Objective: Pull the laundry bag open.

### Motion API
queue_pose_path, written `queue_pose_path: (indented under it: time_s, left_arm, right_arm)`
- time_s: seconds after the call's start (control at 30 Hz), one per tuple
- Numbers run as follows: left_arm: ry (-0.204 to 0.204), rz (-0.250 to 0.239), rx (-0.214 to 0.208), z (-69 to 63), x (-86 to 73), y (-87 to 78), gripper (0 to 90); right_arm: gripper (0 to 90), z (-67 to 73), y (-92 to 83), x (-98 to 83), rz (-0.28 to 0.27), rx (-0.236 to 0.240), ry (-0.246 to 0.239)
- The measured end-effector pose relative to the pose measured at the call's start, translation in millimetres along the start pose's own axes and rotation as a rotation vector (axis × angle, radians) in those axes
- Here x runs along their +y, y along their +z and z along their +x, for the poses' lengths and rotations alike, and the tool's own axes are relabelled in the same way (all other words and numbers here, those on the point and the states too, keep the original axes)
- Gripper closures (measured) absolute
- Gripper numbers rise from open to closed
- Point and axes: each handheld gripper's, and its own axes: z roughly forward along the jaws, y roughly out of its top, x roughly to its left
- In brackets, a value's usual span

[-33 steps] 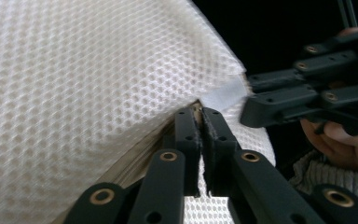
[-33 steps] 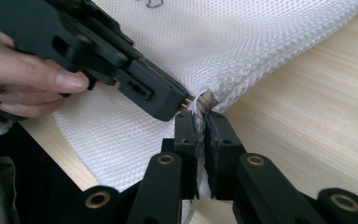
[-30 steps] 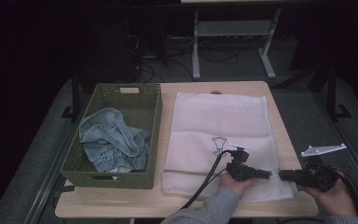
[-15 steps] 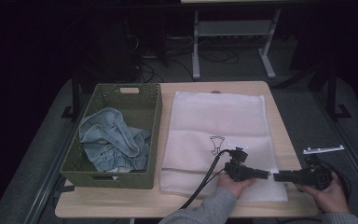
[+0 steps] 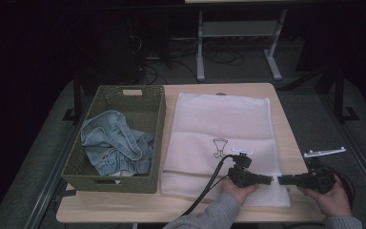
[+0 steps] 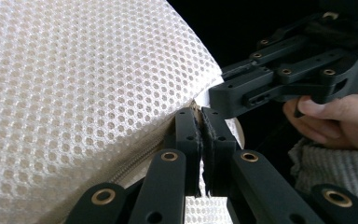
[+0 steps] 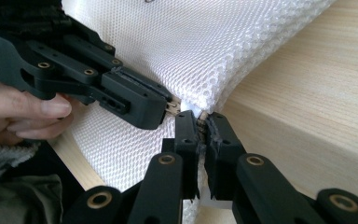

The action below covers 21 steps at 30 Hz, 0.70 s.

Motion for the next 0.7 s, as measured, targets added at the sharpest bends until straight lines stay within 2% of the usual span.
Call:
queue_pose_path:
  time_s: [0.13, 0.17, 0.2, 0.23, 0.3, 0.43, 0.5, 0.53, 0.57, 0.6, 0.67, 0.7]
  left_arm:
    - [0.029, -0.002, 0.021, -3.6, -1.3, 0.8, 86.9]
    - [0.05, 0.002, 0.033, -5.4, -1.9, 1.2, 86.9]
    - [0.05, 0.002, 0.033, -5.4, -1.9, 1.2, 87.0]
    - [0.072, 0.003, 0.049, -8.1, -3.0, 1.7, 87.0]
    - [0.08, 0.002, 0.054, -9.9, -4.1, 2.5, 87.2]
    - [0.082, 0.012, 0.059, -12.7, -6.1, 3.5, 87.4]
    - [0.083, 0.015, 0.076, -12.4, -6.1, 1.3, 87.4]
    - [0.076, 0.013, 0.07, -10.8, -6.3, -0.4, 87.4]
    - [0.062, 0.008, 0.055, -10.1, -6.5, -1.6, 87.4]
    - [0.068, 0.008, 0.067, -11.1, -6.8, -2.9, 87.4]
    - [0.076, 0.011, 0.074, -11.7, -7.3, -4.2, 87.4]
    - [0.071, 0.005, 0.07, -12.0, -7.7, -4.9, 87.4]
  right_arm:
    - [84.3, 4.6, -2.6, 0.3, 0.018, -0.03, -0.023]
    - [84.4, 5.3, -3.2, 0.0, 0.021, -0.036, -0.025]
    - [84.4, 5.3, -3.2, 0.0, 0.021, -0.036, -0.025]
    - [84.4, 5.9, -3.4, -0.3, 0.026, -0.041, -0.025]
    - [84.5, 7.1, -4.6, -1.4, 0.031, -0.055, -0.027]
    - [84.6, 8.7, -7.1, -1.8, 0.049, -0.071, -0.036]
    - [84.7, 9.0, -8.7, -1.8, 0.056, -0.103, -0.038]
    - [84.7, 8.0, -10.5, -2.0, 0.055, -0.114, -0.035]
    - [84.7, 6.5, -12.4, -2.7, 0.048, -0.106, -0.034]
    - [84.7, 5.8, -13.6, -3.4, 0.043, -0.093, -0.03]
    - [84.7, 5.7, -13.9, -4.1, 0.049, -0.115, -0.033]
    - [84.7, 5.1, -14.6, -4.2, 0.046, -0.112, -0.031]
